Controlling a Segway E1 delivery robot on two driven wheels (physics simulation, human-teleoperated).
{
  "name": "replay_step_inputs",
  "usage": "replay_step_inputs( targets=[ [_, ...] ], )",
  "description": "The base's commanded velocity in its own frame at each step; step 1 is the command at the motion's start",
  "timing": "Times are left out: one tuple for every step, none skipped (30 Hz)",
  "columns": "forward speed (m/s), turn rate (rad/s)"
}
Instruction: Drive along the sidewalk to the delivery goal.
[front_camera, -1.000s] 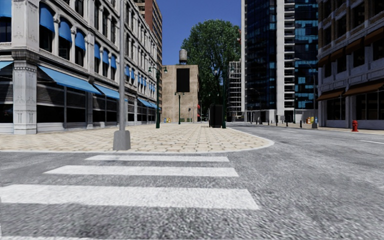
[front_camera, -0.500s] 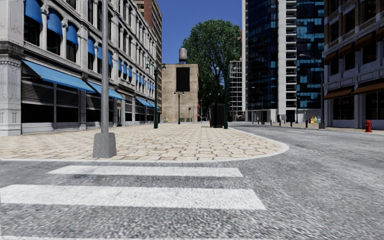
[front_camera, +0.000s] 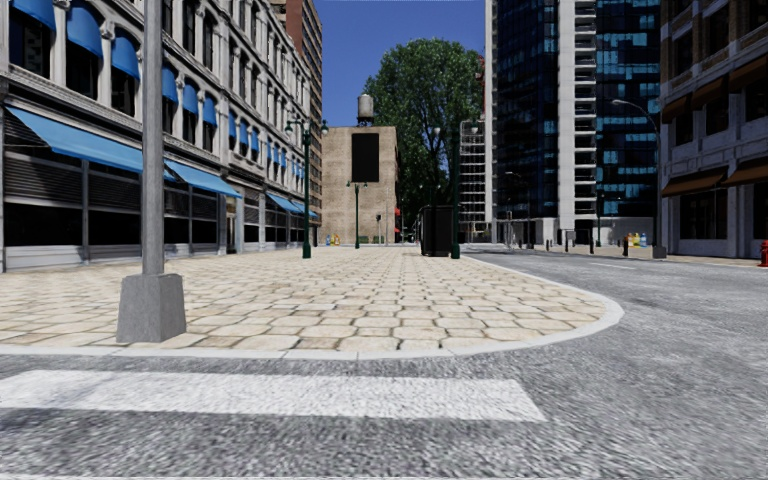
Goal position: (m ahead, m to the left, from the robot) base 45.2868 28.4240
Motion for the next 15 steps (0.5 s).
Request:
replay_step_inputs(
  targets=[
    [2.00, 0.00],
    [2.00, 0.00],
    [2.00, 0.00],
    [2.00, 0.00],
    [2.00, 0.00],
    [2.00, 0.00],
    [2.00, 0.00],
    [2.00, 0.00],
    [2.00, 0.00],
    [2.00, 0.00],
    [2.00, 0.00],
    [2.00, 0.00],
    [2.00, 0.00],
    [2.00, 0.00],
    [2.00, 0.00]
  ],
)
